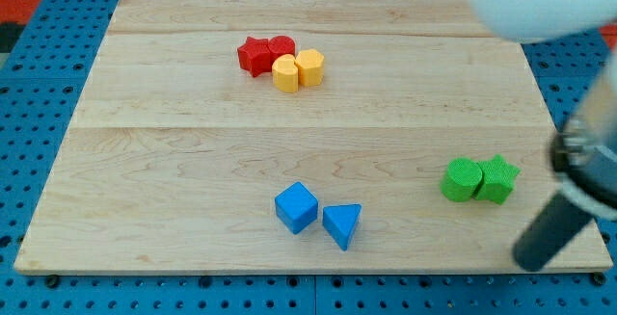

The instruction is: Slide the green star and green circle to the left

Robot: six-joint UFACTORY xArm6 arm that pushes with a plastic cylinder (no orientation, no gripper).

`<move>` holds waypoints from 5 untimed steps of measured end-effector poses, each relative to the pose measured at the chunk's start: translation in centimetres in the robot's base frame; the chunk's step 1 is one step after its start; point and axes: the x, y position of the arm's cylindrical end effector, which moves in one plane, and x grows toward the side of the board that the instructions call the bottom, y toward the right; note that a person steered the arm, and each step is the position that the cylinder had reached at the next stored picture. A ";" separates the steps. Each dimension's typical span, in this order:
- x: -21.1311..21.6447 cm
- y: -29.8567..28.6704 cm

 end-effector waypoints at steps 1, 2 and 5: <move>-2.7 3.6; -6.2 3.8; -9.3 -12.6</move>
